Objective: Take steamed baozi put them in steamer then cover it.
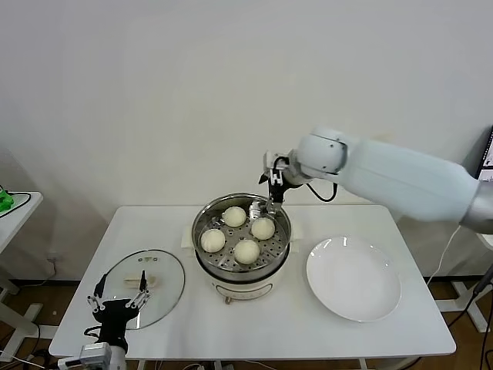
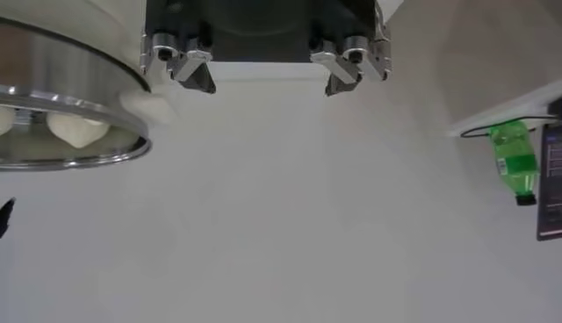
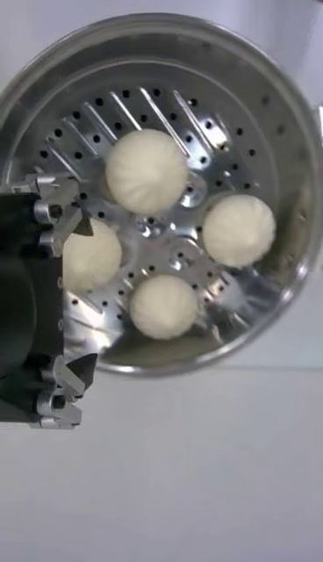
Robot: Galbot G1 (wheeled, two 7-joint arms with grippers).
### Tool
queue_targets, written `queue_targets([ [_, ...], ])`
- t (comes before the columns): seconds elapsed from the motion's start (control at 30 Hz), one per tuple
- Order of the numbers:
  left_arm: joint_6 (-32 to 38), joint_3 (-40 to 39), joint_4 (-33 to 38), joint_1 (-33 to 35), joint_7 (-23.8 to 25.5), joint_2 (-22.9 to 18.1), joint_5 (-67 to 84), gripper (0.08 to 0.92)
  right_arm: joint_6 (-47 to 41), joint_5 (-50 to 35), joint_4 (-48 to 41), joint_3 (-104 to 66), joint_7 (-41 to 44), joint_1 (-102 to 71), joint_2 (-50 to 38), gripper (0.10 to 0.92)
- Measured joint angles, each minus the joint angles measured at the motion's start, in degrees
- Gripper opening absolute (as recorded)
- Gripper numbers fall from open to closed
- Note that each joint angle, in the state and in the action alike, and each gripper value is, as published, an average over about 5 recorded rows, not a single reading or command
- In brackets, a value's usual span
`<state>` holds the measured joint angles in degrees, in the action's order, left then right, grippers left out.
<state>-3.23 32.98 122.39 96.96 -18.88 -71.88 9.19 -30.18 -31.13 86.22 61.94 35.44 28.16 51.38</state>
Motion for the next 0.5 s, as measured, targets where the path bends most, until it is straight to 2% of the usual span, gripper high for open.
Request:
queue_targets([
  [0.3,0.06,0.76,-2.81,-0.85,-1.19,2.50,-2.11,0.823,6.42,0.11,11.40,-23.92,-15.06,-20.46,-13.00,0.823],
  [0.5,1.45,0.67,-5.20,-0.75,-1.43,3.19,-5.36,0.823,14.26,3.41,18.04,-46.73,-22.45,-43.07,-14.71,0.823],
])
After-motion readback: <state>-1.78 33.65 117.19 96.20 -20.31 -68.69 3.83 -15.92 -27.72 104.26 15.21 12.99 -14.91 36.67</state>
